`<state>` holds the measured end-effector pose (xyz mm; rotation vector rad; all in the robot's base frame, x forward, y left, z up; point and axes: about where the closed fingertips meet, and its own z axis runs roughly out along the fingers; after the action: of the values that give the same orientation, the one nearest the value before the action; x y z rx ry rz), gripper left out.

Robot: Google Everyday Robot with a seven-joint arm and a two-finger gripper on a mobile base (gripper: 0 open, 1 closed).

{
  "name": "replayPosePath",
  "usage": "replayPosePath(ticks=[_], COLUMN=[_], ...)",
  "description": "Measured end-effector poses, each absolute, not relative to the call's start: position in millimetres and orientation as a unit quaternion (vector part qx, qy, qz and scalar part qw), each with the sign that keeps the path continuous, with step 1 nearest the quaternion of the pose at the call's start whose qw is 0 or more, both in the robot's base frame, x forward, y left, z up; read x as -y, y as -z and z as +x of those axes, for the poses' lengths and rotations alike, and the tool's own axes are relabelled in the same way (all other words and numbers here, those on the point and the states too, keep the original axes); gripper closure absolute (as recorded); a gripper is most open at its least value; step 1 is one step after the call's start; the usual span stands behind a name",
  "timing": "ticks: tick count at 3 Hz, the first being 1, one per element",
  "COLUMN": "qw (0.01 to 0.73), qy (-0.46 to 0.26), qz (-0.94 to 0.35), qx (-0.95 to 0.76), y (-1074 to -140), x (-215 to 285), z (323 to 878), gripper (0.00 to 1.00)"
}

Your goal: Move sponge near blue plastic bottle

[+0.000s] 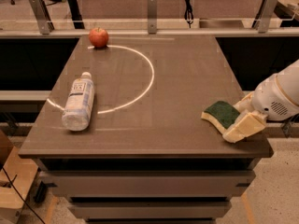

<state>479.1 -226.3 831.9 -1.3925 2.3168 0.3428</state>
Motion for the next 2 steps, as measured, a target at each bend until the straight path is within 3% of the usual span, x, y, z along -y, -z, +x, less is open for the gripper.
replayPosePath(ticks=[2], qw=[0.263], qy=[-0.133], qz=[-0.524], qx=[-0.799], y=[-878.7], x=[203.2], z=[502.9], gripper=[1.0])
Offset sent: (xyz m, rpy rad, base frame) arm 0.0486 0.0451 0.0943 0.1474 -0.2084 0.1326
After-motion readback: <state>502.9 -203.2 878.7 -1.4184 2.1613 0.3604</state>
